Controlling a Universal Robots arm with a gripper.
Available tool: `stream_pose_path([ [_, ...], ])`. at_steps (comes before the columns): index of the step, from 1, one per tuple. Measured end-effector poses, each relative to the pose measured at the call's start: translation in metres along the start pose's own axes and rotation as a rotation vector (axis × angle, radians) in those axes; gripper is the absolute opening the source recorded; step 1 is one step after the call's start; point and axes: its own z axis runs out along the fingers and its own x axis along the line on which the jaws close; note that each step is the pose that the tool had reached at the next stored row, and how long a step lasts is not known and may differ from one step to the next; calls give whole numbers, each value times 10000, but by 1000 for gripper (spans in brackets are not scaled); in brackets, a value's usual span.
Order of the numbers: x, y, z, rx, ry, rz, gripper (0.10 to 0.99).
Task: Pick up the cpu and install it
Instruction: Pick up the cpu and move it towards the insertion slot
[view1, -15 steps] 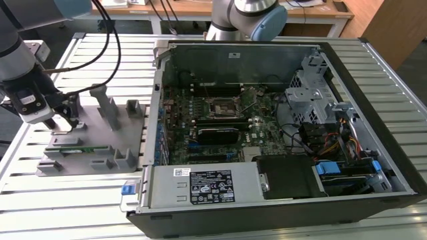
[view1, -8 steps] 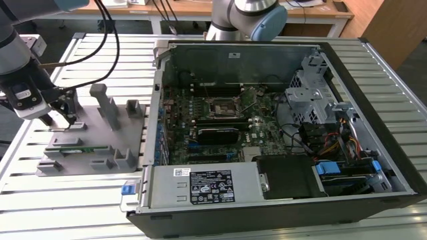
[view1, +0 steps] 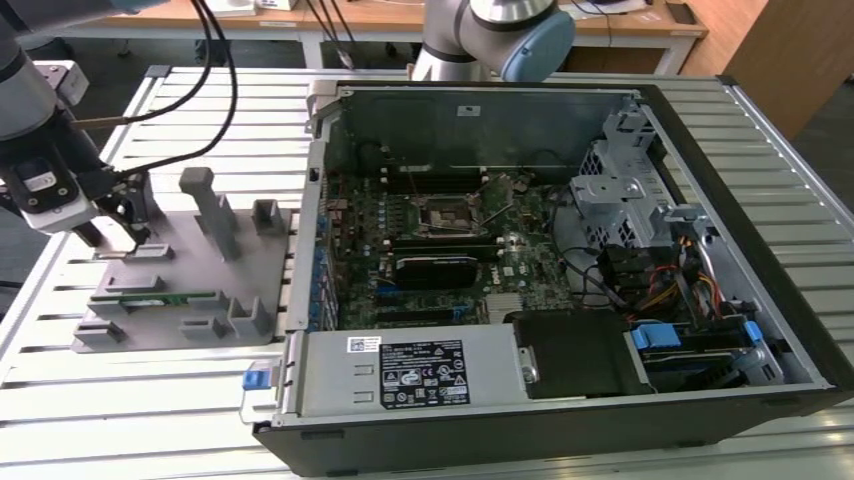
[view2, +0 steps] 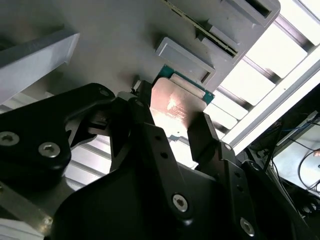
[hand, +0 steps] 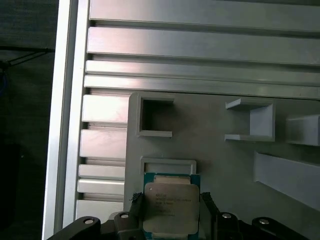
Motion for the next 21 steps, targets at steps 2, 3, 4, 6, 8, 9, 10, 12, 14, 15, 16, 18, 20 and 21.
stream_pose_path([
  [2, 0, 2, -31, 0, 1, 0, 537],
  [3, 0, 2, -45, -9, -1, -1, 537],
  [4, 0, 3, -60, -18, -1, 0, 537],
  [6, 0, 5, -92, -25, -1, 0, 537],
  [8, 0, 6, -125, -31, -1, 0, 537],
  [9, 0, 7, -141, -33, -1, 0, 537],
  [10, 0, 8, -157, -37, -2, 0, 537],
  [12, 0, 9, -183, -45, -1, 0, 537],
  [14, 0, 10, -207, -54, -2, 0, 537],
  [15, 0, 11, -217, -58, -2, 0, 537],
  [16, 0, 11, -227, -60, -2, 1, 537],
  [18, 0, 12, -245, -62, -2, 0, 537],
  [20, 0, 13, -261, -61, -1, 0, 537],
  [21, 0, 13, -268, -61, -2, 0, 537],
])
